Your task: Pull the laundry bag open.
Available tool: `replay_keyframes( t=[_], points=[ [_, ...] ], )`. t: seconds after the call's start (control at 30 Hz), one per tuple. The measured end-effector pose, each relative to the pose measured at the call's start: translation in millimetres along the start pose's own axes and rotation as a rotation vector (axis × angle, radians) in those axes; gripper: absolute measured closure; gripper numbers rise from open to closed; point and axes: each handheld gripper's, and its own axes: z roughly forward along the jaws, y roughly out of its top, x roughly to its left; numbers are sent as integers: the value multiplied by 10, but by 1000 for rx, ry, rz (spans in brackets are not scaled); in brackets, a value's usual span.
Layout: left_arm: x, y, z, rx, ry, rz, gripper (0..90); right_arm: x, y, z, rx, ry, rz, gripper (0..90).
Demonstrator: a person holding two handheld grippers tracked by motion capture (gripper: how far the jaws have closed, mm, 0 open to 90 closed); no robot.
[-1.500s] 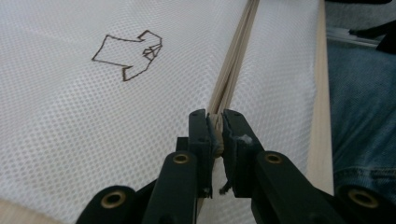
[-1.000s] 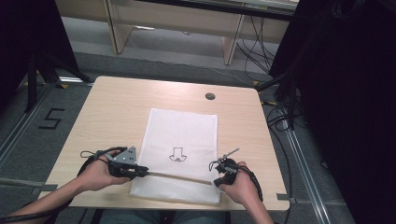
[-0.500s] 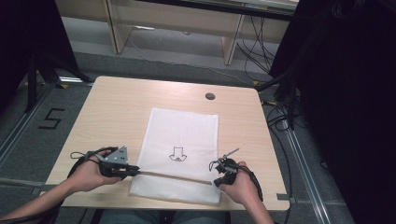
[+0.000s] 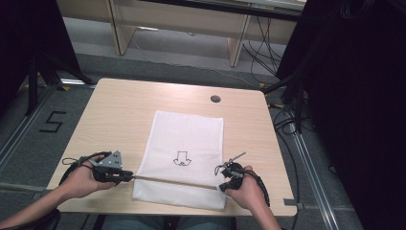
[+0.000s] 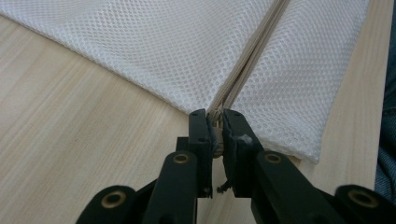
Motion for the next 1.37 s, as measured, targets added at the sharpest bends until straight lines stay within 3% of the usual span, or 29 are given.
replay_keyframes(
  t=[0.1, 0.17, 0.33, 0.37, 0.43, 0.47, 0.5, 0.53, 0.6, 0.63, 0.67, 0.73, 0.8, 0.83, 0.93, 0.97, 1.03, 1.1, 1.17, 1.23, 1.27, 1.37],
  points=[
    [-3, -10, 12, -13, -12, -21, 822, -6, -1, 5, -2, -2, -7, 900],
    [6, -10, 8, -13, -14, -9, 821, 2, -1, 5, -6, 1, 1, 900],
    [37, -29, -4, -26, -29, -28, 816, 1, -2, 0, 3, 1, 13, 900],
    [34, -36, -2, -42, -40, -53, 816, -1, -2, 0, 3, 2, 14, 900],
    [73, -55, -51, -9, 13, -11, 753, 8, -7, -3, 1, -7, 15, 900],
    [72, -58, -67, -56, 4, -53, 706, 7, -10, -3, -2, -11, 5, 900],
    [72, -58, -67, -56, 4, -53, 641, 7, -10, -3, -2, -11, 5, 900],
    [92, -54, -104, -91, -2, -70, 641, 16, -13, -7, -3, -16, 9, 900],
    [101, -28, -186, -199, 2, -123, 532, 21, -10, -6, -3, -23, -1, 900],
    [145, 8, -284, -268, 49, -135, 504, 25, -7, -3, -3, -23, -7, 900],
    [145, 8, -284, -268, 49, -135, 479, 45, -8, -10, 10, -27, 15, 898],
    [215, -2, -333, -329, 120, -179, 439, 43, -11, -16, 5, -23, 14, 871],
    [222, -14, -333, -332, 145, -202, 429, 27, -12, -17, -9, -15, 0, 832],
    [255, -38, -322, -321, 167, -210, 412, 22, -23, -27, -17, 21, 22, 736],
    [269, -57, -298, -307, 179, -217, 382, 48, -30, -31, -12, 0, 14, 734],
    [287, -61, -288, -295, 204, -200, 376, 81, -19, -44, -12, -7, -12, 719],
    [291, -63, -286, -292, 216, -204, 371, 100, -11, -60, -16, -14, -5, 712],
    [308, -74, -269, -286, 216, -217, 362, 139, 13, -123, -65, -22, 25, 667],
    [324, -80, -268, -280, 216, -205, 355, 105, 27, -156, -112, -49, -2, 644],
    [339, -92, -258, -277, 224, -214, 351, 87, 26, -169, -134, -54, -12, 633],
    [363, -100, -263, -270, 228, -218, 349, 62, 16, -181, -148, -64, 20, 623],
    [385, -109, -264, -268, 235, -233, 344, 18, 6, -184, -170, -73, 27, 617]
  ],
)
